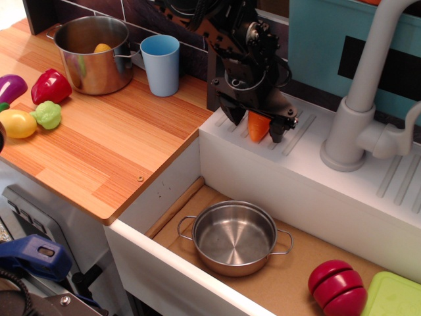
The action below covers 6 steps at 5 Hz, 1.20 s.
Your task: Put carrot in pot or pan
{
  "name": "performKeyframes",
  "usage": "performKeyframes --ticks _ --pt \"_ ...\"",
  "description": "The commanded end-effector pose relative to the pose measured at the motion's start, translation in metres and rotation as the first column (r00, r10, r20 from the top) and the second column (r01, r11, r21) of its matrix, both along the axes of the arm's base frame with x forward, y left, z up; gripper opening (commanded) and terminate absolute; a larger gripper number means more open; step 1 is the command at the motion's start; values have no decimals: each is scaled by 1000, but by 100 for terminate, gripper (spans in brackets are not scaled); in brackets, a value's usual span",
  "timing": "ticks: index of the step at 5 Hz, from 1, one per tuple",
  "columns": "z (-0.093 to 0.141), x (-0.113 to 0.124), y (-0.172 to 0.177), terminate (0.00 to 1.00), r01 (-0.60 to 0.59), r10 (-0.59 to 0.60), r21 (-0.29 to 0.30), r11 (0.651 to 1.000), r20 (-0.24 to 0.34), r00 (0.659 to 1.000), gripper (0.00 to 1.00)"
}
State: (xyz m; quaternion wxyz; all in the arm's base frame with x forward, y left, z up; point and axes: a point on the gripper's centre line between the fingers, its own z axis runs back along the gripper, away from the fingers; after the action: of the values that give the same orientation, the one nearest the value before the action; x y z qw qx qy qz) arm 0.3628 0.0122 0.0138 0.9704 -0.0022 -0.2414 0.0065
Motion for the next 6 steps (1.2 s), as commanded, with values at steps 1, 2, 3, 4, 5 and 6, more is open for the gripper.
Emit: performKeyframes --ticks 1,2,3,4,5,6 --pt "3 14 3 0 -9 9 -9 1000 59 998 100" --pt "-1 13 0 0 -27 28 -21 999 59 998 0" --pt "14 3 -6 0 -56 56 5 998 25 998 0" --pt "32 -17 -4 0 -85 86 31 996 -26 996 0" --pt "32 -41 -8 0 -121 121 22 992 -43 992 0" --pt "22 -60 -16 0 -147 146 -3 989 -66 987 0"
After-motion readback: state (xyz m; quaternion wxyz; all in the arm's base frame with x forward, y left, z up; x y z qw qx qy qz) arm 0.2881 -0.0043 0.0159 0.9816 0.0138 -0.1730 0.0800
